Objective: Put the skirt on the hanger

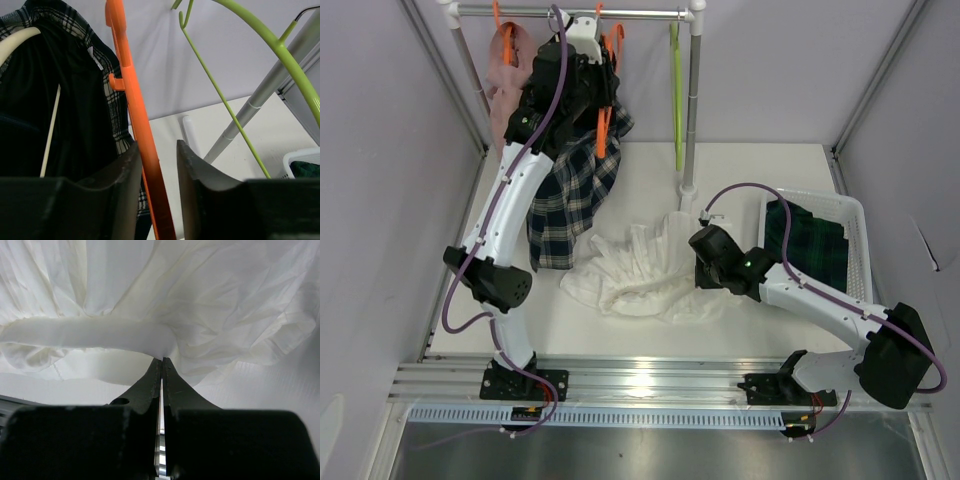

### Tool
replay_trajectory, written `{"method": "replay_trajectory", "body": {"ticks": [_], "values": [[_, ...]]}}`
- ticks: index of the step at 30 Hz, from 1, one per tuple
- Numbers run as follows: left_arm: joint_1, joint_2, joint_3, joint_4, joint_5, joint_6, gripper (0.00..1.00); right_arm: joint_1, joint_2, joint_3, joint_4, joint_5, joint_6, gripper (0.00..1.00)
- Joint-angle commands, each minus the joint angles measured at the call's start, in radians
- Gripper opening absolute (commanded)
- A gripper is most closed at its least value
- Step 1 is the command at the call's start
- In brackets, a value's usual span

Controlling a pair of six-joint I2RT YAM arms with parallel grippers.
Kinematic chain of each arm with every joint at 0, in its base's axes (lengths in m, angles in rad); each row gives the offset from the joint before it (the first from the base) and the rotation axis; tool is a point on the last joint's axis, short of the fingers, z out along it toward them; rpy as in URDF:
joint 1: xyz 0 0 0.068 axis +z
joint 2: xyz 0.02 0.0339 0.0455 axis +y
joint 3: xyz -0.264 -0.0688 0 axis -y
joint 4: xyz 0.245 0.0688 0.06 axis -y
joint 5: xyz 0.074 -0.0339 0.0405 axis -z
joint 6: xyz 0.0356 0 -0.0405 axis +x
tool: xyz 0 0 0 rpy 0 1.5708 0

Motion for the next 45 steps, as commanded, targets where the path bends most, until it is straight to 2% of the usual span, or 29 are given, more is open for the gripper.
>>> {"method": "replay_trajectory", "body": {"ticks": [1,2,3,7,8,11,28,38,45], "values": [[0.006,-0.023,0.016,0.049,-0.019,0.021,0.35,-0.007,-0.030,0.014,0.029,0.002,-0.011,0.00],[0.006,-0.022,0.020,0.046,-0.020,0.024,0.34,-0.007,-0.029,0.014,0.029,0.004,-0.011,0.00],[0.006,-0.020,0.035,0.041,-0.022,0.029,0.28,-0.009,-0.032,0.014,0.029,0.004,-0.011,0.00],[0.005,-0.015,0.051,0.032,-0.030,0.046,0.14,-0.009,-0.029,0.016,0.032,0.001,-0.012,0.00],[0.006,-0.017,0.046,0.035,-0.027,0.048,0.08,-0.007,-0.029,0.016,0.030,0.002,-0.014,0.00],[0.006,-0.019,0.051,0.041,-0.013,0.060,0.01,-0.010,-0.029,0.016,0.030,0.002,-0.014,0.00],[0.005,-0.072,0.062,0.108,0.041,0.008,0.00,-0.021,-0.027,0.006,0.038,-0.007,-0.022,0.00],[-0.015,-0.167,-0.070,0.105,0.041,-0.008,0.00,-0.024,-0.032,-0.001,0.046,-0.012,-0.020,0.00],[-0.020,-0.198,-0.087,0.039,0.088,0.005,0.00,-0.025,-0.042,-0.007,0.043,-0.010,-0.023,0.00]]}}
